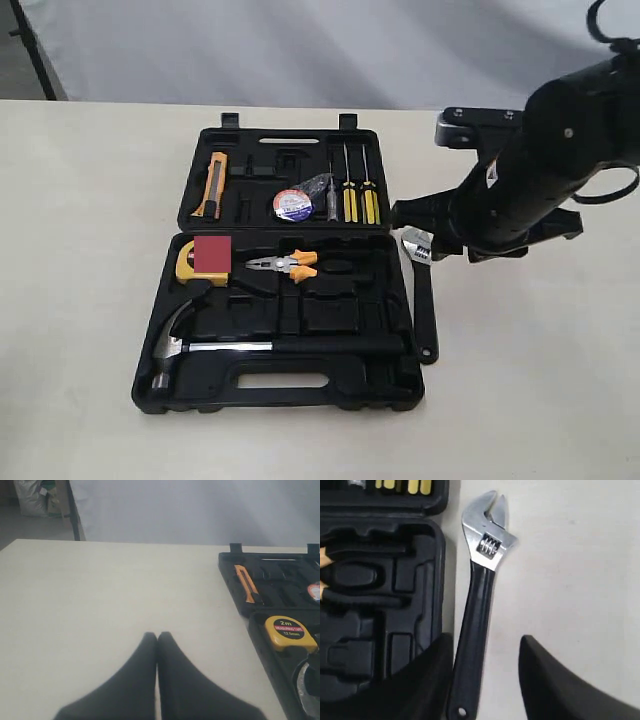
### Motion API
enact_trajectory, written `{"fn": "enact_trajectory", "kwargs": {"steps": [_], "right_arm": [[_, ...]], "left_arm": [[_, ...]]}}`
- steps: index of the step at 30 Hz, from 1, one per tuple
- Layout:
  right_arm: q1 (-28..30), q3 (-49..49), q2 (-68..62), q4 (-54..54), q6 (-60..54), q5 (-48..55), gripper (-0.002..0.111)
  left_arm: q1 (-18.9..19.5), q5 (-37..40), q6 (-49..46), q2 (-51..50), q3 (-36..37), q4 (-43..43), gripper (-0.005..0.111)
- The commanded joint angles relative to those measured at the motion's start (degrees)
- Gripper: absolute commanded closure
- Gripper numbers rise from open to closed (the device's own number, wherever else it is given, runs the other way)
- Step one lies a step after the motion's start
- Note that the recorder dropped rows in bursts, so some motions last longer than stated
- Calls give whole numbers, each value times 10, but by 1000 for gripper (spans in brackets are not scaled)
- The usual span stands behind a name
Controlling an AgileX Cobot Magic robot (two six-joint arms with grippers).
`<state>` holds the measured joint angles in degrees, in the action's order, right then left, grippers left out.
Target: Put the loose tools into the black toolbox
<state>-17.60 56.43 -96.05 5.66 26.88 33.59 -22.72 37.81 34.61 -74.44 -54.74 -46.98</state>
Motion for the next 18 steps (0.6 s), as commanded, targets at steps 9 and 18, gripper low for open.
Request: {"fn": "enact_trajectory", "kwargs": {"steps": [9, 18], "right_arm": [[6, 2, -122, 4, 33, -153, 63], [22, 2, -143, 16, 33, -170, 63]], "left_arm": [[2, -10, 6, 5, 5, 8, 105], [2, -10, 6, 5, 5, 8, 105]]}}
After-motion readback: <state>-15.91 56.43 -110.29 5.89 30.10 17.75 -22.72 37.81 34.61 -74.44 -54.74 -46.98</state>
